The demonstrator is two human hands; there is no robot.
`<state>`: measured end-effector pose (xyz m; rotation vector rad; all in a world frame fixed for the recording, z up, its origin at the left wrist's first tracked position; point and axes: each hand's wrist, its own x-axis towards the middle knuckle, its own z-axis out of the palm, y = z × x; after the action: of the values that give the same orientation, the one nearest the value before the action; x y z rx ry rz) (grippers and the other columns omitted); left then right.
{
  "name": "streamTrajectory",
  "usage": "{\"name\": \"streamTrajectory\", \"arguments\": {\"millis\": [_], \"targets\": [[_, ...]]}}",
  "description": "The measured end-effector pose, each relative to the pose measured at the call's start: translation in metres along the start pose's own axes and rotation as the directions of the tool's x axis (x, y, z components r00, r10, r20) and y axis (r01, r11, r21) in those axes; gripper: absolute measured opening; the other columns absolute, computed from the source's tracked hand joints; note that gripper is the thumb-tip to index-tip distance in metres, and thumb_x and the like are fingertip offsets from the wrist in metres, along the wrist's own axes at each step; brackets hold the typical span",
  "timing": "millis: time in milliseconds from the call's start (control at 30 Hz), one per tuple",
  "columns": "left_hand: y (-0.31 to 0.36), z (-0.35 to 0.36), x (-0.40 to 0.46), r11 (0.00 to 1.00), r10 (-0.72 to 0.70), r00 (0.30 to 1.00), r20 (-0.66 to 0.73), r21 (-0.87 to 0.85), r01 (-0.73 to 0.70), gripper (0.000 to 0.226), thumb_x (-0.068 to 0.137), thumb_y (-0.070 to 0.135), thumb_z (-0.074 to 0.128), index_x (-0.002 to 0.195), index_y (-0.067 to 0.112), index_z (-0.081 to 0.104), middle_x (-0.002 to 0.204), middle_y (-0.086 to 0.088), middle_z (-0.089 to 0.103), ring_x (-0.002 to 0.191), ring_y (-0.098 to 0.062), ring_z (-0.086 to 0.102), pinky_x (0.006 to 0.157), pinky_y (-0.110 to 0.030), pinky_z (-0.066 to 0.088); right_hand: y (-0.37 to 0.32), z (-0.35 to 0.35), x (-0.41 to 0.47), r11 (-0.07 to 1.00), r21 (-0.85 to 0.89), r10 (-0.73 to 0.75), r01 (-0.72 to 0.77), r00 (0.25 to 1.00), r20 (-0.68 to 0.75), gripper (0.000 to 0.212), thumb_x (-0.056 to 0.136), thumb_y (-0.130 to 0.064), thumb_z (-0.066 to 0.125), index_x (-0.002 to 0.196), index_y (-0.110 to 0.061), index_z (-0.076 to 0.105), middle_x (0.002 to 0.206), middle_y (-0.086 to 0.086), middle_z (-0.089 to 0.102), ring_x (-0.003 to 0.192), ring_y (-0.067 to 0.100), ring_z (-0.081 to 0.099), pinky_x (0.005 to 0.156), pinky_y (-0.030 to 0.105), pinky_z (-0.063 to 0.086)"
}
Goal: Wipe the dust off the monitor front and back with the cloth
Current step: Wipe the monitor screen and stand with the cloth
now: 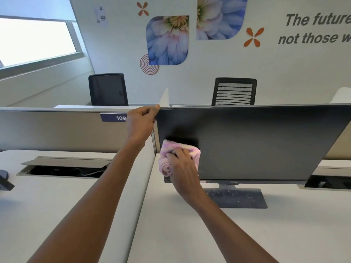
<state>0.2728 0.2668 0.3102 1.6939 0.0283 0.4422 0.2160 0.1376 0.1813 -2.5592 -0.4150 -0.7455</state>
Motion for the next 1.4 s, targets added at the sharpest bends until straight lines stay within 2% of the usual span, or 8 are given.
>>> {"name": "streamTrajectory", "arguments": {"millis": [233,400,667,800,1033,1200,1300,1400], "targets": [[-0.002,-0.003,0.001,1.000,-0.006,1.000,-0.003,0.022,0.006,0.031,0.089,0.043,0.069,0.108,0.020,0.075,0.090,0.009,0.076,0.093,-0.016,0.072,0.091,-0.037,0.057,0.003,0.024,-0.022,0.998,-0.045,-0.032,0.040,0.983,0.181,0.032,0.071,-0.004,0.077,0.103,-0.010,0.073,0.112,0.005,0.066,0.101,0.024,0.063,0.068,0.038,0.057],[0.000,-0.001,0.000,1.000,-0.008,1.000,-0.006,0.007,0.008,0.023,0.088,0.041,0.070,0.102,0.024,0.077,0.090,0.009,0.076,0.090,-0.012,0.072,0.092,-0.036,0.057,0.010,0.007,-0.011,0.999,-0.034,0.043,-0.040,0.996,0.077,0.032,0.068,-0.008,0.079,0.099,-0.012,0.072,0.105,0.002,0.066,0.096,0.020,0.059,0.066,0.032,0.052],[0.002,-0.004,-0.001,1.000,-0.016,1.000,0.001,0.014,0.016,0.021,0.088,0.042,0.070,0.101,0.027,0.077,0.090,0.004,0.077,0.096,-0.020,0.072,0.092,-0.038,0.057,0.018,0.026,-0.031,0.999,-0.042,0.028,-0.020,0.981,0.194,0.032,0.063,-0.006,0.080,0.094,-0.013,0.074,0.102,0.003,0.070,0.095,0.023,0.066,0.070,0.036,0.057],[0.005,0.001,-0.001,1.000,0.000,1.000,-0.013,0.006,0.000,0.016,0.089,0.039,0.070,0.099,0.028,0.076,0.092,0.002,0.076,0.095,-0.020,0.072,0.089,-0.033,0.058,0.037,0.007,-0.030,0.993,-0.053,0.114,-0.110,0.990,0.084,0.029,0.063,-0.004,0.079,0.090,-0.011,0.073,0.095,0.004,0.069,0.087,0.024,0.063,0.064,0.035,0.053],[0.003,-0.001,-0.002,0.999,-0.014,1.000,-0.023,0.029,0.014,0.033,0.090,0.041,0.067,0.113,0.019,0.073,0.095,0.009,0.074,0.092,-0.011,0.071,0.089,-0.028,0.056,0.041,0.004,-0.027,0.996,-0.084,0.017,-0.004,0.987,0.157,0.033,0.064,-0.010,0.083,0.096,-0.014,0.074,0.101,0.001,0.070,0.093,0.022,0.065,0.067,0.034,0.055],[0.008,0.001,-0.005,1.000,-0.010,0.999,-0.034,0.030,0.011,0.028,0.090,0.041,0.068,0.108,0.022,0.075,0.088,0.013,0.073,0.091,-0.013,0.071,0.086,-0.028,0.057,0.067,-0.010,-0.025,0.983,-0.131,0.139,-0.125,0.985,0.101,0.011,0.067,-0.011,0.057,0.069,-0.022,0.057,0.070,-0.009,0.057,0.071,0.017,0.058,0.067,0.016,0.030],[0.008,0.003,-0.006,0.999,-0.008,0.999,-0.050,0.030,0.009,0.025,0.090,0.040,0.068,0.107,0.023,0.075,0.084,0.013,0.071,0.089,-0.014,0.070,0.086,-0.028,0.057,0.075,-0.014,-0.021,0.995,-0.062,0.085,-0.084,0.996,0.013,0.019,0.066,-0.008,0.074,0.083,-0.016,0.070,0.087,-0.001,0.070,0.083,0.020,0.062,0.075,0.026,0.046],[0.006,0.001,-0.005,1.000,-0.014,0.999,-0.038,0.025,0.014,0.017,0.090,0.040,0.068,0.101,0.029,0.075,0.086,0.008,0.073,0.089,-0.015,0.070,0.087,-0.033,0.057,0.072,-0.008,-0.024,0.998,-0.054,0.035,-0.030,0.994,0.106,0.021,0.069,-0.009,0.073,0.090,-0.013,0.071,0.095,0.002,0.071,0.090,0.022,0.064,0.076,0.035,0.054]]}}
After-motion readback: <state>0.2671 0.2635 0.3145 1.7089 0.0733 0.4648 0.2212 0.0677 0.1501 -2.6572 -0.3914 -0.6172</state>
